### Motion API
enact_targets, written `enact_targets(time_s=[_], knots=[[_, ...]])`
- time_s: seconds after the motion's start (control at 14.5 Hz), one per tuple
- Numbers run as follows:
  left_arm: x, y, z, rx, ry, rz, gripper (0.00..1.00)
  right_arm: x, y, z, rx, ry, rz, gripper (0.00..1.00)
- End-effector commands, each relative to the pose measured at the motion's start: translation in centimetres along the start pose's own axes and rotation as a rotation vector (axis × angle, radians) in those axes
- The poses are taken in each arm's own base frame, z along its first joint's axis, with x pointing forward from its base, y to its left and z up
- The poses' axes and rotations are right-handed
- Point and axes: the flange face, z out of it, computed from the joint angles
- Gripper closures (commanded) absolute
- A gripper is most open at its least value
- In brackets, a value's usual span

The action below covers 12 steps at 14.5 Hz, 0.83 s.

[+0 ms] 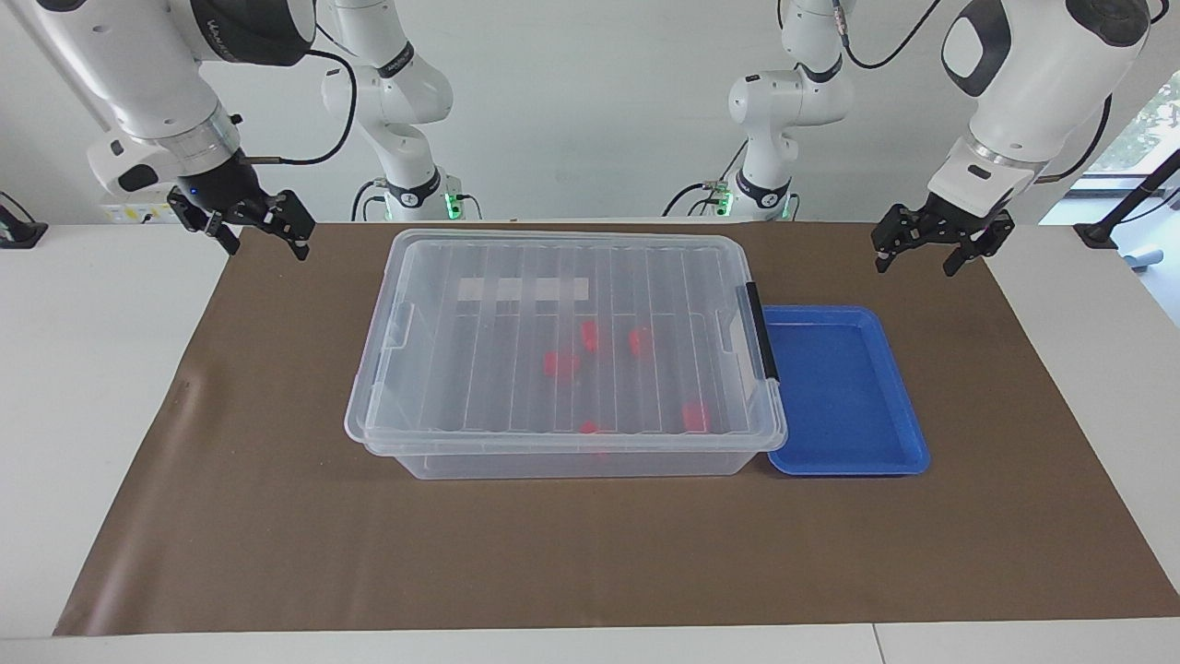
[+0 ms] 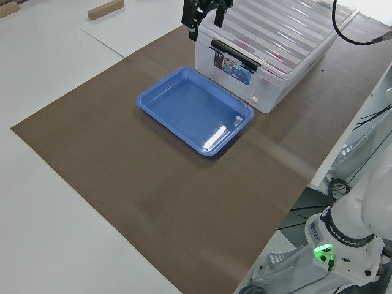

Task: Place red block in blue tray from box
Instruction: 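Reach the right gripper to the edge of the clear lid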

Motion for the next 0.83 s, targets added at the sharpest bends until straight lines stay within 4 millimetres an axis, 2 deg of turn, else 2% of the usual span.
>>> enact_targets(time_s=[0.0,0.07,0.21,0.34,0.48,0.76], knots=[[-0.5,-0.2,-0.6,0.015,-0.007,0.006,0.00,0.1,0.0,1.1,0.019,0.028,0.006,0.00],[-0.5,-0.2,-0.6,0.015,-0.007,0.006,0.00,0.0,-0.2,1.8,0.023,0.048,0.034,0.00],[-0.5,-0.2,-0.6,0.015,-0.007,0.006,0.00,-0.5,-3.5,4.0,0.029,0.082,0.019,0.00],[-0.5,-0.2,-0.6,0.015,-0.007,0.007,0.00,0.0,-4.5,6.1,0.030,0.080,0.040,0.00],[-0.5,-0.2,-0.6,0.015,-0.007,0.006,0.00,0.5,-6.9,7.3,0.031,0.082,0.030,0.00],[-0.5,-0.2,-0.6,0.015,-0.007,0.007,0.00,0.6,-7.0,11.1,0.026,0.063,0.019,0.00]])
